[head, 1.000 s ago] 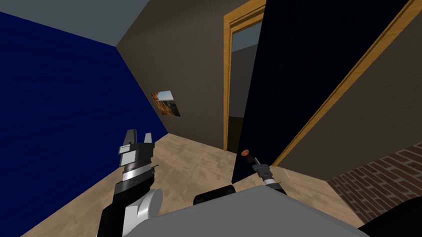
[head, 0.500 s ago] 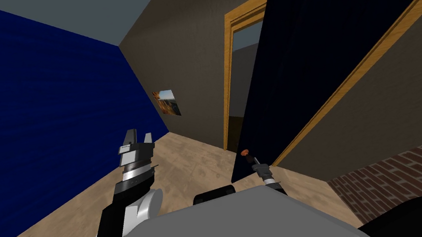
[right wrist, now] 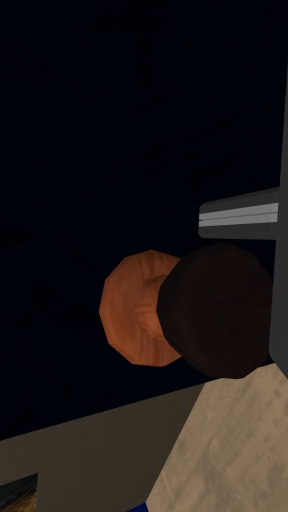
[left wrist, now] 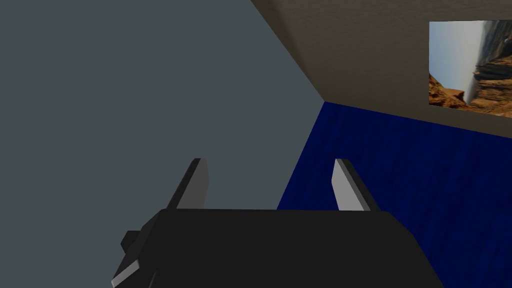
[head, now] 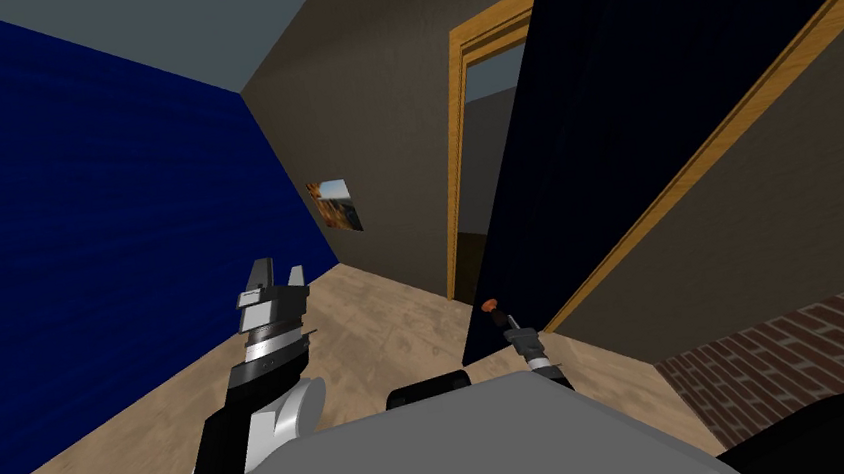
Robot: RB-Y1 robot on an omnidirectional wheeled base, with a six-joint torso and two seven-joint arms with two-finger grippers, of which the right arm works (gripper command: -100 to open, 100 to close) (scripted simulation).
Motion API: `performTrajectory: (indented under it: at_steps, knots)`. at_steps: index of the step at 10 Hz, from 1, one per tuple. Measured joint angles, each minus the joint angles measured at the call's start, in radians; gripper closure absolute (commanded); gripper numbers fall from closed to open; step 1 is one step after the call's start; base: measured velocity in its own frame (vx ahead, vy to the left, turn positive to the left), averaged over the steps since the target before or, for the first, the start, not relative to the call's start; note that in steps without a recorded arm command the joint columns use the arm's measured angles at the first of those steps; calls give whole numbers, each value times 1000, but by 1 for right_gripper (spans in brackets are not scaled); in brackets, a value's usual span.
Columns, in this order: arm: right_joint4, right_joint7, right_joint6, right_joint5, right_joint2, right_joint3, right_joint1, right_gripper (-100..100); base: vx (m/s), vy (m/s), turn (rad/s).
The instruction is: Pull the door open
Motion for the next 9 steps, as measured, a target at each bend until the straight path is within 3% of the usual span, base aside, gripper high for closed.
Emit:
performTrajectory:
  at_steps: [2,5,6,8,9]
  knots:
    - [25,3,-18,0,3,-1,-10,-100,4,-4,-14]
    - [-16,-3,2,2,-2,3,16,-100,-22,-14,27]
    - [12,-7,-17,3,-5,5,2,-100,-36,-3,0]
    - [-24,-7,7,3,-5,5,18,-100,6,12,-10]
    - [-5,-7,1,3,-5,4,6,-100,-9,-4,-5]
